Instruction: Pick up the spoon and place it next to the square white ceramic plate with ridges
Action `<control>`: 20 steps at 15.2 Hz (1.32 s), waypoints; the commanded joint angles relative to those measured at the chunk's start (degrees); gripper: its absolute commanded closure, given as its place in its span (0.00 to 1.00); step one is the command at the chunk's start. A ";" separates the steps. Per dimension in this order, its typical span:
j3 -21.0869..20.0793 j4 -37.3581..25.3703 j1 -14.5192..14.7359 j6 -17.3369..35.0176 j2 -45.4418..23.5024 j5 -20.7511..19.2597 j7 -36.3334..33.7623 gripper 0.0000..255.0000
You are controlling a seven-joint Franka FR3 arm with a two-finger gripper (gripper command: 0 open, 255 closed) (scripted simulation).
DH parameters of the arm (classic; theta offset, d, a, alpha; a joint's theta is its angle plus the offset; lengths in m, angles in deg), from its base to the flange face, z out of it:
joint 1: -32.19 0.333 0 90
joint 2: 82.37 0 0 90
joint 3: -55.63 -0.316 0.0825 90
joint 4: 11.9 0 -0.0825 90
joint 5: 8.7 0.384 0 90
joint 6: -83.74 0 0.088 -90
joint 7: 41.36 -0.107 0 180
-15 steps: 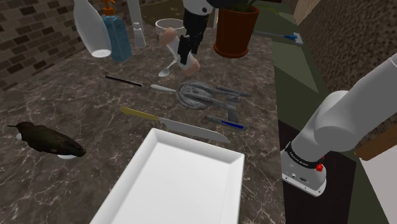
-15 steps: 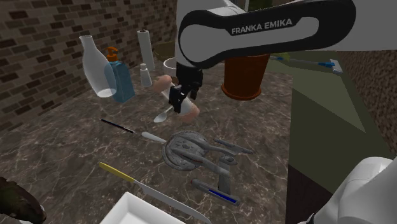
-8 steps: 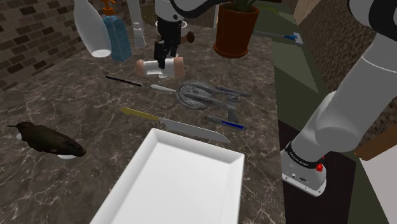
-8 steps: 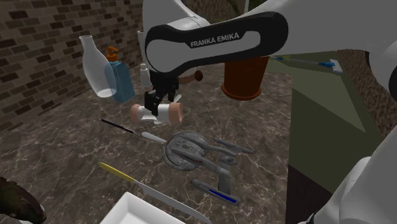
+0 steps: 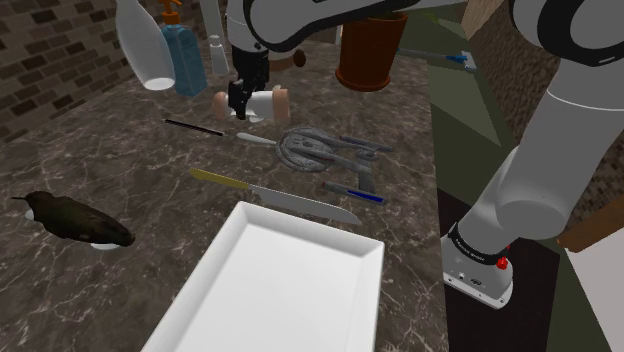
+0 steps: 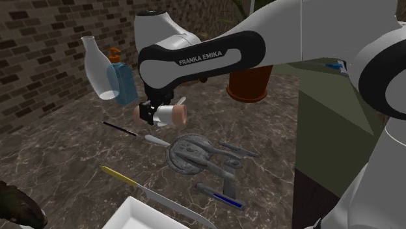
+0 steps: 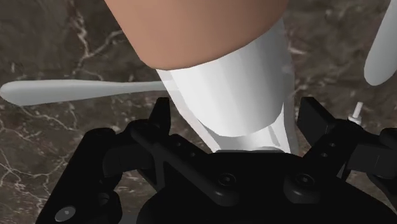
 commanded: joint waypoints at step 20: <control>0.04 0.51 0.04 1.10 -0.59 -0.24 -0.15 1.00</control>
